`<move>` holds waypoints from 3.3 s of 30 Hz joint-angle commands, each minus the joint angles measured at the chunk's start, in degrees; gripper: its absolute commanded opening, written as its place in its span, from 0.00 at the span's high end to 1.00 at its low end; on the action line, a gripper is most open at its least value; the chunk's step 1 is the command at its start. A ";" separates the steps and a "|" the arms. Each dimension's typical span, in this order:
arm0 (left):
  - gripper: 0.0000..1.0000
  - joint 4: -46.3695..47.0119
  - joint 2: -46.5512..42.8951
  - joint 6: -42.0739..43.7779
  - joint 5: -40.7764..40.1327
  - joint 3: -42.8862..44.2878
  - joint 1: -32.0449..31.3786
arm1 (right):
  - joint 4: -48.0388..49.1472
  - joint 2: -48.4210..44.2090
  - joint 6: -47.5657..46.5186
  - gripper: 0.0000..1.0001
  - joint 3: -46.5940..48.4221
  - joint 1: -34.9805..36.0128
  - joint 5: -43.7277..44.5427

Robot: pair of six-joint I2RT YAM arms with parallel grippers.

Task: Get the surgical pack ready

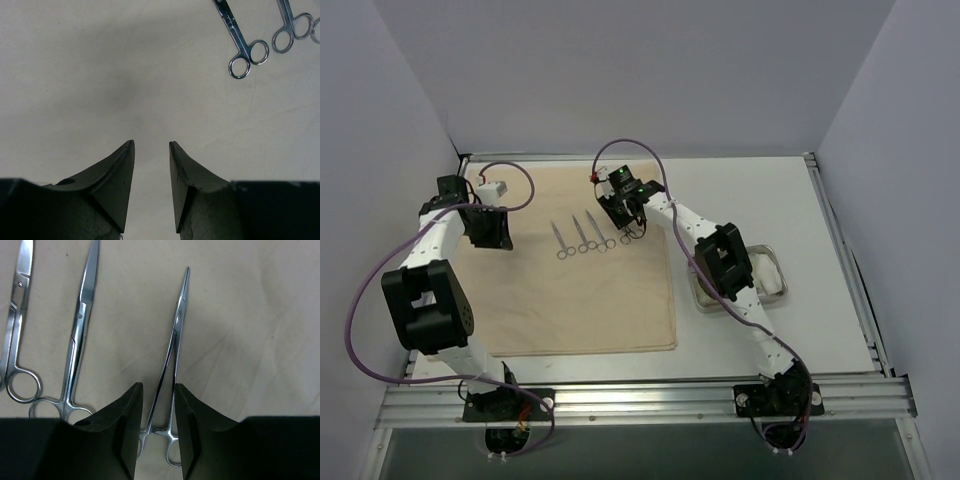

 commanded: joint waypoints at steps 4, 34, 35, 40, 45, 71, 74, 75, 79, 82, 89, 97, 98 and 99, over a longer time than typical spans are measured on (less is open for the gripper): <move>0.57 0.29 -1.10 1.06 1.79 -0.16 0.43 | -4.42 1.70 2.93 0.76 1.90 -1.22 -0.37; 0.57 -0.15 -1.10 0.88 1.79 0.28 0.43 | -14.01 0.74 4.78 1.00 1.11 0.63 6.93; 0.57 -0.15 -1.27 0.88 1.79 0.28 0.43 | -13.74 -0.83 4.96 1.00 0.50 0.80 6.49; 0.57 -0.32 -2.06 1.06 1.70 0.19 0.43 | -10.50 -7.17 6.63 1.00 -9.60 1.24 3.41; 0.57 -0.50 -2.15 1.15 2.23 0.36 0.43 | -4.52 -13.59 9.44 1.00 -17.52 1.86 2.44; 0.57 -0.59 -2.77 2.47 4.07 0.01 2.36 | -5.39 -20.89 -4.00 1.00 -20.87 3.26 -0.72; 0.57 -0.68 -2.77 2.47 4.42 0.01 2.45 | -7.06 -21.50 -5.93 1.00 -19.20 3.26 -0.81; 0.57 -0.76 -2.86 2.64 4.60 0.01 2.54 | -7.76 -22.46 -7.77 1.00 -19.02 3.26 -0.98; 0.57 -0.68 -2.77 2.82 5.04 0.10 2.63 | -9.35 -26.07 -13.93 1.00 -20.25 3.09 -3.26; 0.57 -0.68 -2.59 2.91 5.65 0.19 2.98 | -10.13 -29.58 -18.76 1.00 -22.71 2.47 -5.98; 0.57 -0.15 -2.42 3.34 7.41 -0.07 3.86 | -16.63 -33.10 -29.57 1.00 -25.44 0.45 -6.43; 0.57 -0.76 -1.63 4.40 9.43 0.36 5.79 | -22.60 -43.65 -46.97 1.00 -35.89 -3.67 -14.33; 0.57 -0.94 -1.54 4.49 9.78 0.45 6.05 | -24.01 -44.96 -49.16 1.00 -36.68 -5.60 -15.13; 0.57 -1.03 -1.71 4.58 10.05 0.63 6.14 | -24.02 -45.58 -49.44 1.00 -37.82 -6.57 -14.79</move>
